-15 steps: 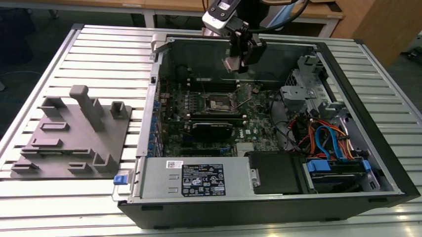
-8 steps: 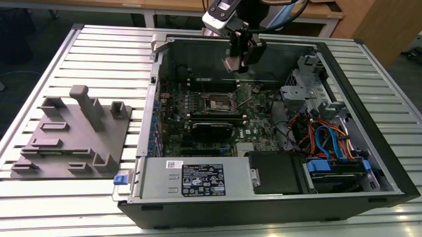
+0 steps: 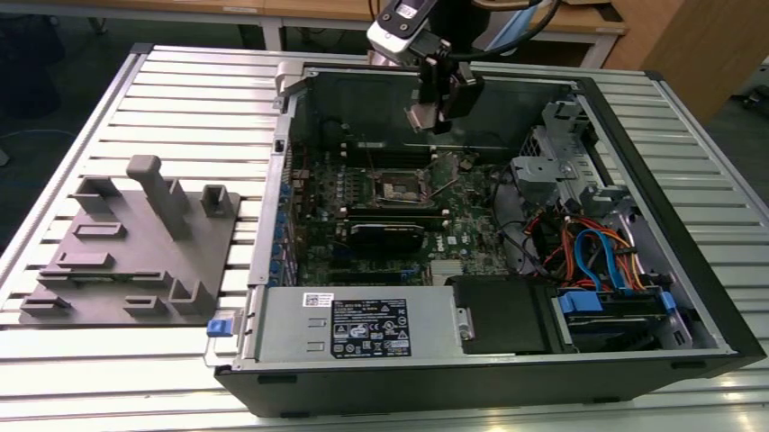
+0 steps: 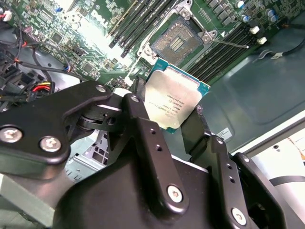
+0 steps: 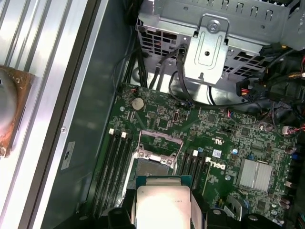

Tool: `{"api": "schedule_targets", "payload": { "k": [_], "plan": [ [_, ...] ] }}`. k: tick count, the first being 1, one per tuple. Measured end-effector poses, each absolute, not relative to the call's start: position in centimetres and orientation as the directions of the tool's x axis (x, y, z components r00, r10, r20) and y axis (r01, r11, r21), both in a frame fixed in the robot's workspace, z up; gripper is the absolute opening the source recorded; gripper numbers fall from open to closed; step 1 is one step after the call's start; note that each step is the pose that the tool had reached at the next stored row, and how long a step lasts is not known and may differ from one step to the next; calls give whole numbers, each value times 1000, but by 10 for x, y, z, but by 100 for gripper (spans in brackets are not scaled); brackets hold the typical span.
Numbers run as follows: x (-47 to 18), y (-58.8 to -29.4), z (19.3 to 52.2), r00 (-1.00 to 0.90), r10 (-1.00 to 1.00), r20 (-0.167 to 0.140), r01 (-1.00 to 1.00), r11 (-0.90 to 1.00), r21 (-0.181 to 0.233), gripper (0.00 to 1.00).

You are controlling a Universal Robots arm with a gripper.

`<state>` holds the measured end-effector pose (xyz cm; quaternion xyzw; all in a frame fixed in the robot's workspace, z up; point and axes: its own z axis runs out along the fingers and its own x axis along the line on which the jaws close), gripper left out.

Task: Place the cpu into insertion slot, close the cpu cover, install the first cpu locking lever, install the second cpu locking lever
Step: 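Place the cpu into insertion slot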

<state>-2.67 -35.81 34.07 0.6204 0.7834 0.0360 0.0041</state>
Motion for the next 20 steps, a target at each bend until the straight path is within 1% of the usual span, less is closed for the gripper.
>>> {"api": "schedule_targets", "payload": {
  "k": [11,17,20],
  "plan": [
    [-29,-357,330,-193,980,40,980,191,53,54],
    [-29,-357,326,-121,992,40,992,119,51,54],
    [-29,-357,325,-117,992,40,992,115,51,54]
  ]
}}
